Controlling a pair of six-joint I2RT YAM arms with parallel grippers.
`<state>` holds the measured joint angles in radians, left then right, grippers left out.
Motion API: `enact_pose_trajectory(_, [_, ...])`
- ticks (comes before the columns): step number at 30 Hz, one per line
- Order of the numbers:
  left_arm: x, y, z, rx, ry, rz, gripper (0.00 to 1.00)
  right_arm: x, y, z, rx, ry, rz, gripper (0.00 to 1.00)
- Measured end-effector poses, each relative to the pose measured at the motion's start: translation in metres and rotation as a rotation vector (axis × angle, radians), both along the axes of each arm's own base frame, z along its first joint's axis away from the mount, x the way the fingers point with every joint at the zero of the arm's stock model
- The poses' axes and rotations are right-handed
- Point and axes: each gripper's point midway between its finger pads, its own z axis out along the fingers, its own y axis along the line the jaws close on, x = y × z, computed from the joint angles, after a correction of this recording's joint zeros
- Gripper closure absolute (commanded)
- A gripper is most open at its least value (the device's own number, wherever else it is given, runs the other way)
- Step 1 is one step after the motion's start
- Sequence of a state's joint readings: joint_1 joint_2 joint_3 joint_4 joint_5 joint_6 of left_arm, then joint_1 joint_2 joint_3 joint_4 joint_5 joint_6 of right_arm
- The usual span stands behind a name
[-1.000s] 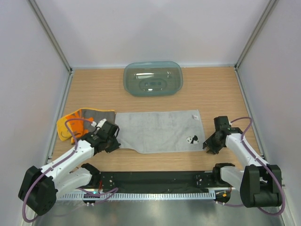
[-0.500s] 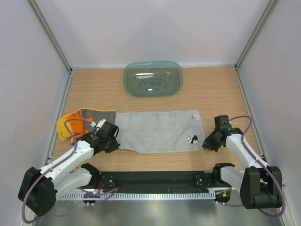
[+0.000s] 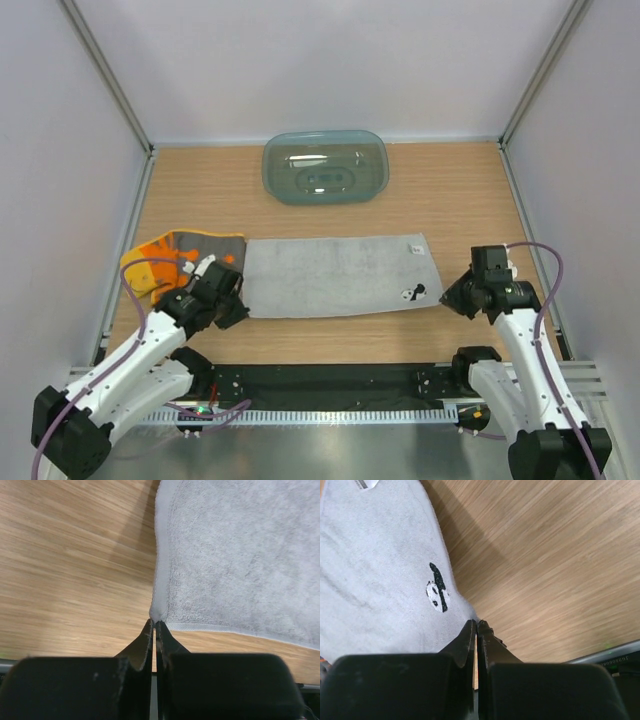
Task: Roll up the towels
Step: Fold the towel
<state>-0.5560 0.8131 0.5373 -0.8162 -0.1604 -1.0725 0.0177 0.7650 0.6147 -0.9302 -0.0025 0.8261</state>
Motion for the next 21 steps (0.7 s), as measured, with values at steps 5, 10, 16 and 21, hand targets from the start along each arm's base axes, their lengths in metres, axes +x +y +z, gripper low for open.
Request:
enact_pose_trajectory(5, [0.005,-0.002,0.021,-0.021,-0.045,-0.001,1.0,-0.002,0.001,0.002,0.002,0.004,0.003,0.99])
enact_pose_trajectory(10, [0.027,-0.008,0.043,0.015,-0.062,-0.014,1.0,0.02,0.01,-0.003,0.044,0.074,0.044,0.99])
enact_pose_trajectory(16, [0.065,-0.004,0.046,0.078,-0.029,-0.006,1.0,0.077,0.022,0.01,0.082,0.067,0.133,0.99])
enact_pose_trajectory(21, [0.098,0.003,0.05,0.106,-0.023,0.014,1.0,0.112,0.026,0.025,0.09,0.011,0.163,0.99])
